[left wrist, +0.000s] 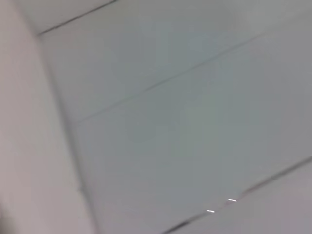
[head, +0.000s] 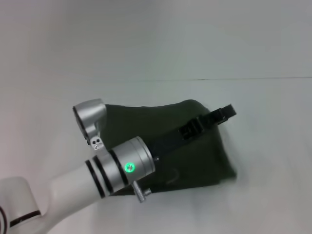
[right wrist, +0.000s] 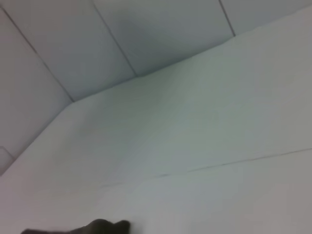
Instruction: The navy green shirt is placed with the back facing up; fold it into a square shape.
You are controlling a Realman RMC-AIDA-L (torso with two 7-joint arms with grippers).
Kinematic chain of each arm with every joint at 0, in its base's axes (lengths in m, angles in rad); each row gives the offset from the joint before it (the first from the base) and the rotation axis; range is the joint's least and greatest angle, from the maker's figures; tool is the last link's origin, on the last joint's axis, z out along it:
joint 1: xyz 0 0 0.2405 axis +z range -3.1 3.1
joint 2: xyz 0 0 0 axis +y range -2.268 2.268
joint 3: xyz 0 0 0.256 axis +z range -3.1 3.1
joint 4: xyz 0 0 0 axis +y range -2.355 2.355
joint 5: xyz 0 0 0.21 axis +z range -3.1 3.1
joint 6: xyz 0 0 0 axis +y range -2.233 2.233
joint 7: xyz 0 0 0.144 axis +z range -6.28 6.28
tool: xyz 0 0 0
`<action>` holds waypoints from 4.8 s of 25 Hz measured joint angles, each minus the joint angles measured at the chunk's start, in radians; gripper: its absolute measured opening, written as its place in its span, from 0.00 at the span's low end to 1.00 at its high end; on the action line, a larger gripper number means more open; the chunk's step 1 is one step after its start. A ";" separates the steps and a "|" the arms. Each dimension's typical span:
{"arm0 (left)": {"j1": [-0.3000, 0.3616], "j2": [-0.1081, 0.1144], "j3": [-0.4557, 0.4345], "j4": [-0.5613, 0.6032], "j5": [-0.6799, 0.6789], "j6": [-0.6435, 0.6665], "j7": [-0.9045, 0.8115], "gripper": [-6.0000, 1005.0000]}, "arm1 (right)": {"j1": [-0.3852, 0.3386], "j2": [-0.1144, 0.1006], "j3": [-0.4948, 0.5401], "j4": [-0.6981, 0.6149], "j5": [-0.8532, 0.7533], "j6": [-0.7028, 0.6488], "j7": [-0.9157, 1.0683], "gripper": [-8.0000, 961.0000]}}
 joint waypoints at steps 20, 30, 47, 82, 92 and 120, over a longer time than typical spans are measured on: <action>0.325 0.030 0.003 0.603 0.073 0.086 -0.167 0.91 | 0.216 0.024 -0.149 0.114 -0.166 -0.006 0.283 0.83; 0.335 0.049 -0.006 0.683 0.180 -0.148 -0.167 0.90 | 0.274 0.087 -0.180 0.141 -0.167 0.094 0.283 0.83; 0.338 0.055 -0.004 0.712 0.190 -0.182 -0.127 0.90 | 0.260 0.098 -0.167 0.131 -0.095 0.076 0.115 0.84; 0.549 0.004 -0.057 0.797 0.466 0.556 0.171 0.90 | 0.098 0.221 -0.182 0.137 -0.099 -0.325 -0.632 0.78; 0.536 0.007 -0.054 0.793 0.469 0.559 0.171 0.90 | 0.103 0.220 -0.182 0.136 -0.118 -0.321 -0.625 0.75; 0.499 0.012 -0.041 0.793 0.601 0.533 0.174 0.90 | 0.126 0.215 -0.182 0.129 -0.194 -0.281 -0.567 0.84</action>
